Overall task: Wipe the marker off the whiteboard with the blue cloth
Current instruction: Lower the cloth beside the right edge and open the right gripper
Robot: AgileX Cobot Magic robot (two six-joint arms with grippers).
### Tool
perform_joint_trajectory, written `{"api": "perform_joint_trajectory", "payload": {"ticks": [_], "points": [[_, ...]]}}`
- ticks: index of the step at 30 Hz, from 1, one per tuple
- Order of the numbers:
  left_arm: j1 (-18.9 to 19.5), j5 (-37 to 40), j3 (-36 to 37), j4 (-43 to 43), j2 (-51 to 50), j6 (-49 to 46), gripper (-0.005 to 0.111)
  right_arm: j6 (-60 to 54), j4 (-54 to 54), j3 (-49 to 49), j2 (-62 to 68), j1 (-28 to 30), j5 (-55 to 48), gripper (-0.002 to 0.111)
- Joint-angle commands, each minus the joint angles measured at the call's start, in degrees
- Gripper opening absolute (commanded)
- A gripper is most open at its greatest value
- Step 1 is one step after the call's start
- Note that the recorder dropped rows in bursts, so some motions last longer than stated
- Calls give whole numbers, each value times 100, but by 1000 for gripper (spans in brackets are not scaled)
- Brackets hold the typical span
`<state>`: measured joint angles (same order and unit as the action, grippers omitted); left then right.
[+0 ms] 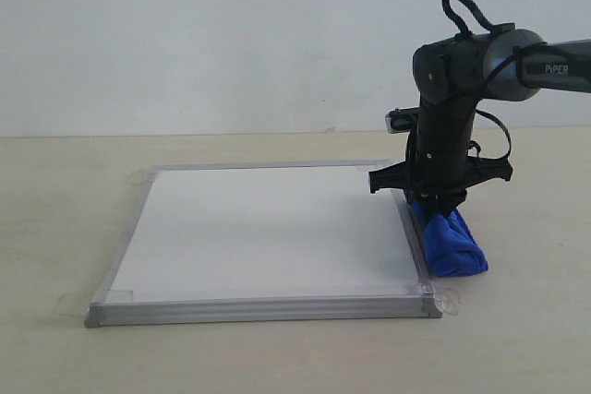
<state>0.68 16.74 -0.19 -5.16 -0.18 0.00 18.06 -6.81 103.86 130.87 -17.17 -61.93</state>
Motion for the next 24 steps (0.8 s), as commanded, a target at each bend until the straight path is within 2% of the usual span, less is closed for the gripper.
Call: {"api": "perform_joint_trajectory", "payload": {"ticks": [1, 9, 12, 16, 17, 19, 24], "points": [[-13, -22, 19, 3, 18, 0, 4, 4, 45, 9, -21, 2, 23, 0], [-13, -22, 19, 3, 18, 0, 4, -105, 233, 22, -21, 2, 46, 0], [-13, -22, 19, 3, 18, 0, 4, -192, 243, 22, -21, 2, 14, 14], [-13, -22, 19, 3, 18, 0, 4, -136, 243, 22, -21, 2, 7, 49], [-13, -22, 19, 3, 18, 0, 4, -83, 243, 22, -21, 2, 7, 54], [-13, -22, 19, 3, 18, 0, 4, -10, 243, 22, -31, 2, -8, 58], [-13, -22, 19, 3, 18, 0, 4, -10, 243, 22, -311, 2, 22, 58]]}}
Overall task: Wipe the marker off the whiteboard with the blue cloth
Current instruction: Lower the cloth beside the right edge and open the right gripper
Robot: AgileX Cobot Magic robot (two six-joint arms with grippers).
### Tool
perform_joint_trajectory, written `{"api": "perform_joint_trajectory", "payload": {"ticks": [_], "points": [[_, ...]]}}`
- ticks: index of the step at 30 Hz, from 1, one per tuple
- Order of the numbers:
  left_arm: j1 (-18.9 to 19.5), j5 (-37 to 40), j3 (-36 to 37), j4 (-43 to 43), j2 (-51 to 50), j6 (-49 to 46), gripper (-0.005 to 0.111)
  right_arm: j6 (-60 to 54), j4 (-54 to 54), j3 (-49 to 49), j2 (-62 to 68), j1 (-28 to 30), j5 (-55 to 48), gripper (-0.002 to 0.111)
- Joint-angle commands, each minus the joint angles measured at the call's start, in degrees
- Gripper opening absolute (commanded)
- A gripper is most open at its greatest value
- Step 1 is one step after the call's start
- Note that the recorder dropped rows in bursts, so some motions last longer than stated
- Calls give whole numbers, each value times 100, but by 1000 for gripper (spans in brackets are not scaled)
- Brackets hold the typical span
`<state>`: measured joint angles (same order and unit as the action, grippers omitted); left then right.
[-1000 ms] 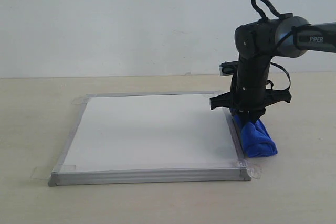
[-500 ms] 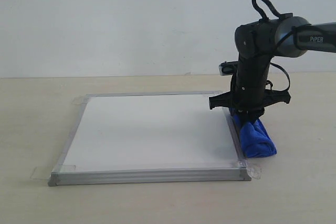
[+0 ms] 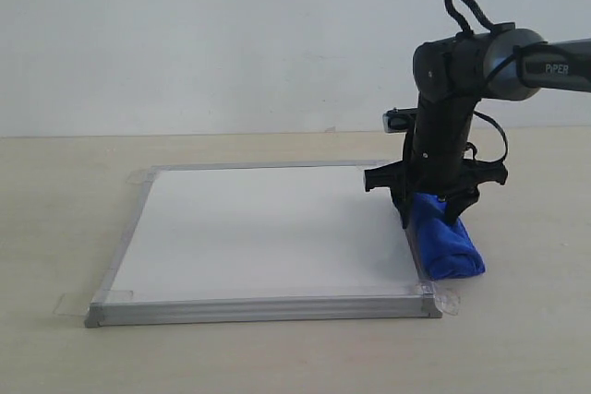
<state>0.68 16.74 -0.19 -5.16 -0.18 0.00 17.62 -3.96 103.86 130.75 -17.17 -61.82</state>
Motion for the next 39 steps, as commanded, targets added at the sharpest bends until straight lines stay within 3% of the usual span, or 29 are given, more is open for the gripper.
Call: {"api": "perform_joint_trajectory", "payload": {"ticks": [1, 6, 8, 11, 12, 29, 39], "points": [[-13, -22, 19, 3, 18, 0, 4, 34, -42, 22, -402, 2, 60, 58], [-13, -22, 19, 3, 18, 0, 4, 47, -85, 22, -787, 2, 97, 53], [-13, -22, 19, 3, 18, 0, 4, 47, -85, 22, -808, 2, -16, 37], [-13, -22, 19, 3, 18, 0, 4, -131, -85, 22, -737, 2, -157, 4], [-13, -22, 19, 3, 18, 0, 4, -174, -85, 22, -714, 2, -162, 0], [-13, -22, 19, 3, 18, 0, 4, -210, -378, 11, 235, 2, -284, 0], [-13, -22, 19, 3, 18, 0, 4, -565, -493, 22, 6, 2, -468, 0]]}}
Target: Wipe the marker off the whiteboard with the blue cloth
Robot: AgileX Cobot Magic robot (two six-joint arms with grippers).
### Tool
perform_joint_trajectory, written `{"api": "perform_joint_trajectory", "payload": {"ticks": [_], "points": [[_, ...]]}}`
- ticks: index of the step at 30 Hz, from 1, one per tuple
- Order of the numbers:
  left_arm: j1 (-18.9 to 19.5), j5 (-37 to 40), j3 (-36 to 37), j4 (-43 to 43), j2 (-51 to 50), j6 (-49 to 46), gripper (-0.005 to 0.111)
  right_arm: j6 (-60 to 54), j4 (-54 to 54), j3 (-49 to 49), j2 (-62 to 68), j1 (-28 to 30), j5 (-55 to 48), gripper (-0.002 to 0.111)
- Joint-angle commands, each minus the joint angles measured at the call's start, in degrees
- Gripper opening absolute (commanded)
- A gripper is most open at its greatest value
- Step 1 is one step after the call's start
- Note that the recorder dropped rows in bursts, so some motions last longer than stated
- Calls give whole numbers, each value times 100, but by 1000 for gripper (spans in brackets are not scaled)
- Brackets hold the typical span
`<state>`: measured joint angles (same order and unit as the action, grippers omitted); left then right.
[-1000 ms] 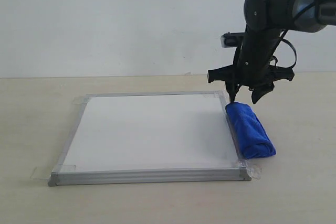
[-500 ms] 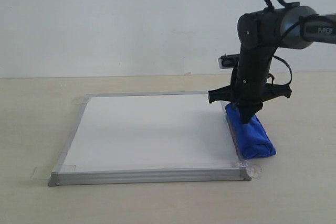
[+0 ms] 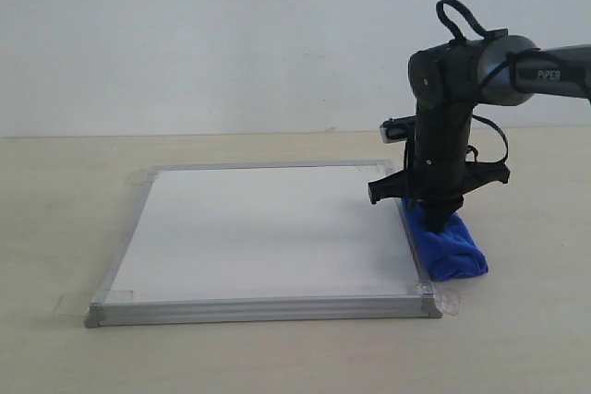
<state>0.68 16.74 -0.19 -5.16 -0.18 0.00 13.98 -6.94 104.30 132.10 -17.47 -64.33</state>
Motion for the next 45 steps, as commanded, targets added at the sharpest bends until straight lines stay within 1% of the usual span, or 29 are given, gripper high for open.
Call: {"api": "perform_joint_trajectory", "payload": {"ticks": [1, 9, 14, 16, 20, 26, 29, 32, 35, 38, 45], "points": [[-13, -22, 19, 3, 18, 0, 4, -223, -216, -23, -205, 31, -218, 0], [-13, -22, 19, 3, 18, 0, 4, -367, -515, -23, -986, 31, -103, 0], [-13, -22, 19, 3, 18, 0, 4, -384, -830, -58, -1472, 31, -561, 0], [-13, -22, 19, 3, 18, 0, 4, -341, -982, -184, -1667, 31, -563, 0], [-13, -22, 19, 3, 18, 0, 4, -189, -1021, -1120, -2415, 31, -473, 0], [-13, -22, 19, 3, 18, 0, 4, 470, -1011, -3332, -4046, 31, 789, 0], [-13, -22, 19, 3, 18, 0, 4, 483, -1022, -4401, -4912, 31, 1522, 0], [-13, -22, 19, 3, 18, 0, 4, 559, -1001, -5134, -5607, 31, 1585, 0], [-13, -22, 19, 3, 18, 0, 4, 559, -1001, -5446, -6109, 31, 1445, 0], [-13, -22, 19, 3, 18, 0, 4, 559, -1001, -5499, -6380, 31, 1347, 0], [-13, -22, 19, 3, 18, 0, 4, 559, -975, -5499, -6559, 31, 1402, 0]]}}
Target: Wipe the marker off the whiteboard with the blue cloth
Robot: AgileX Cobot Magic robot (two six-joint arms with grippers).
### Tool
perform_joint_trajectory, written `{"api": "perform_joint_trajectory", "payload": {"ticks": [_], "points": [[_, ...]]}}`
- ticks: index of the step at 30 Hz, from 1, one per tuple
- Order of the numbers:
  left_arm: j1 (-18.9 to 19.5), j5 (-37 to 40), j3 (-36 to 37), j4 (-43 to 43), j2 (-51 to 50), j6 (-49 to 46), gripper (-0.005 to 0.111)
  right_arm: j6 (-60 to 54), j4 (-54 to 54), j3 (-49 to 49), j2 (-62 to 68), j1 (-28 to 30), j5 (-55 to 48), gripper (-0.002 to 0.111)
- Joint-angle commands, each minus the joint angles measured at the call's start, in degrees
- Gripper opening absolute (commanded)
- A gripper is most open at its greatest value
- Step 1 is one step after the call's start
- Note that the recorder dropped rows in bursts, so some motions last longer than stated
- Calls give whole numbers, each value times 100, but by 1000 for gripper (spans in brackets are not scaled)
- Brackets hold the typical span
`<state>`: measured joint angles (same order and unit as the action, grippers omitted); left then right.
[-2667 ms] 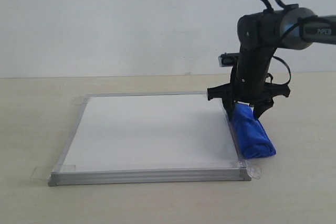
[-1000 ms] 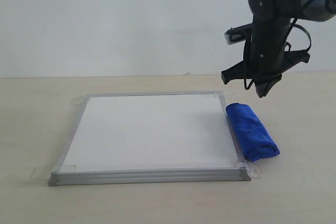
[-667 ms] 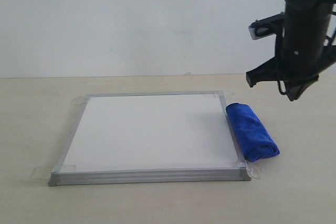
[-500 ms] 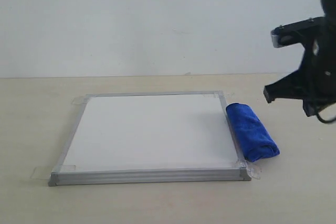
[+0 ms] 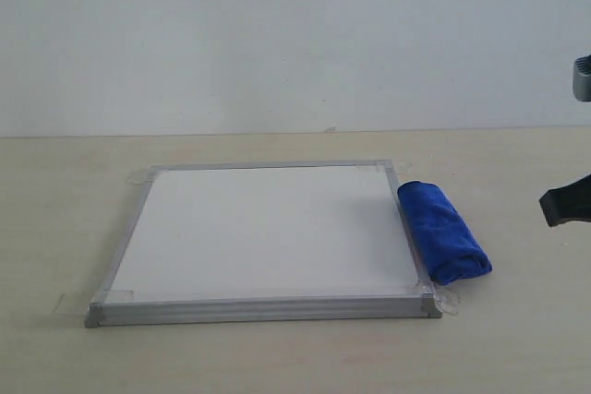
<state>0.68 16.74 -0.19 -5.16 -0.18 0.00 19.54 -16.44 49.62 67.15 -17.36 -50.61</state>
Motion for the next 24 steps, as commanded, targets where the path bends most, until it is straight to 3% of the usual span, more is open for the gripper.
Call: {"api": "perform_joint_trajectory", "payload": {"ticks": [1, 24], "points": [[-13, -22, 19, 3, 18, 0, 4, 2, -55, -31, -81, 21, 30, 0], [-13, -22, 19, 3, 18, 0, 4, 2, 2, -31, -2511, 21, 281, 0]]}}
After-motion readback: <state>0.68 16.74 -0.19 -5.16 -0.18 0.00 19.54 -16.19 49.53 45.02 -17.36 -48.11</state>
